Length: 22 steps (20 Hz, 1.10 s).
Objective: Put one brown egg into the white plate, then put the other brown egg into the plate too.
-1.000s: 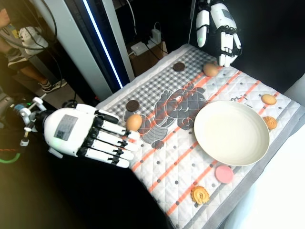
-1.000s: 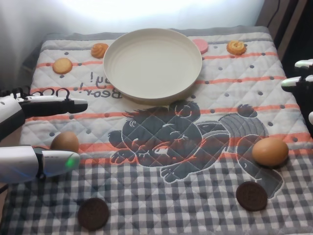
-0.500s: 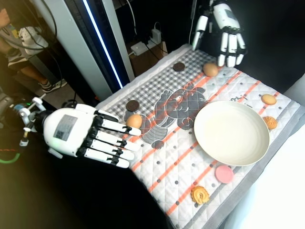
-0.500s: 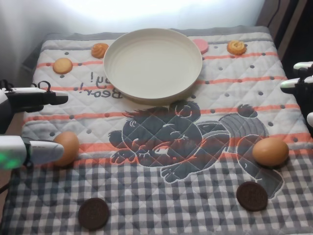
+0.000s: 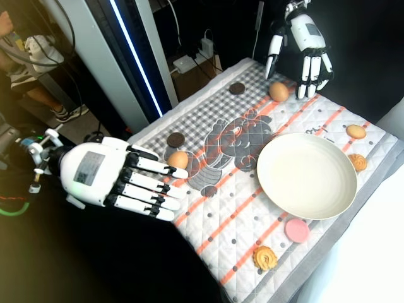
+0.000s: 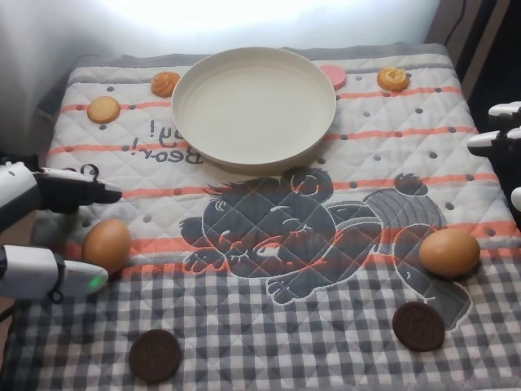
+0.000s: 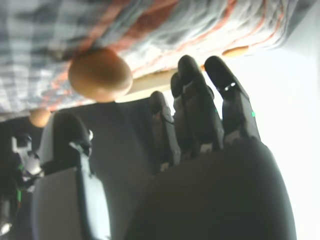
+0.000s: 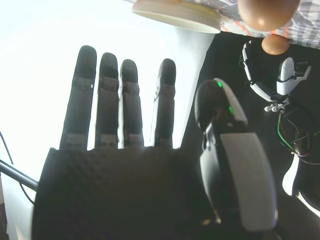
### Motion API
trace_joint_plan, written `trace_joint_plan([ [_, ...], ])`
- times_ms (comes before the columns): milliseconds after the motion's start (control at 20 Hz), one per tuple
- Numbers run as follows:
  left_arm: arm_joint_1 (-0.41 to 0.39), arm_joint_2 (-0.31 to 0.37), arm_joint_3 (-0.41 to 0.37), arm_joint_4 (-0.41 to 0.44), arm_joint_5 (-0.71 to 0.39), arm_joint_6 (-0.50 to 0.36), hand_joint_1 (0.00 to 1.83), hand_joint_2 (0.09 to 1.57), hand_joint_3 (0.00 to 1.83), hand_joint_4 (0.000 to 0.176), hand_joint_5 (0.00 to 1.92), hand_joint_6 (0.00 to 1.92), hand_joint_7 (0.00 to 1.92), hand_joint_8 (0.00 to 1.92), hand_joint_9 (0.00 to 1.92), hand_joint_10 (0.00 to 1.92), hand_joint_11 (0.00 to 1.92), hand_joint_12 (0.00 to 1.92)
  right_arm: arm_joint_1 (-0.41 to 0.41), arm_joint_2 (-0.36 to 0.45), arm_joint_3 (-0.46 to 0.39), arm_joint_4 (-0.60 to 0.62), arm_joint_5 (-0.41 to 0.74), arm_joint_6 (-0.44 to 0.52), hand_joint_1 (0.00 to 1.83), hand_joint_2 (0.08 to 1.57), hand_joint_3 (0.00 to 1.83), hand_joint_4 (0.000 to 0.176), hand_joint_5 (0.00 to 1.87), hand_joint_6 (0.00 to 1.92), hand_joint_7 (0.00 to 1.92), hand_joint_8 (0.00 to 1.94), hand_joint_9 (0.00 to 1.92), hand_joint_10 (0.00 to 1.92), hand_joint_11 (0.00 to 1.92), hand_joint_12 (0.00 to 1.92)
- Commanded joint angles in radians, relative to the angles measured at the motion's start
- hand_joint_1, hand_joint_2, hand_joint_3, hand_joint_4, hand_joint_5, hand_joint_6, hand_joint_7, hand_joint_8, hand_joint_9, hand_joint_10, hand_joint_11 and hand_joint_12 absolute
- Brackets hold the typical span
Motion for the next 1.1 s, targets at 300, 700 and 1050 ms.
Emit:
trace_joint_plan([
  [300,-0.02,-0.017,0.018,0.012,-0.065,0.006,0.91,0.93,0.0,0.139,0.57,0.0,0.6,0.01,0.64,0.02,0.0,1.09,0.002,0.001,0.005,0.021,0.118,0.006,0.36,1.37,0.0,0.156,0.52,0.0,0.33,0.0,0.37,0.0,0.32,0.28],
  [700,-0.025,-0.05,0.044,0.008,-0.025,0.006,1.04,0.92,0.0,0.072,0.83,0.0,0.85,0.01,0.66,0.39,0.0,1.25,0.002,-0.003,0.005,0.021,0.118,0.006,0.34,1.37,0.0,0.16,0.53,0.0,0.33,0.0,0.37,0.0,0.33,0.28],
  [1050,-0.019,-0.056,0.045,-0.008,-0.021,0.006,1.02,0.95,0.0,0.057,0.94,0.0,0.93,0.04,0.45,1.06,0.04,1.29,0.002,-0.004,0.004,0.021,0.118,0.006,0.33,1.37,0.0,0.164,0.53,0.0,0.33,0.0,0.39,0.01,0.36,0.28],
])
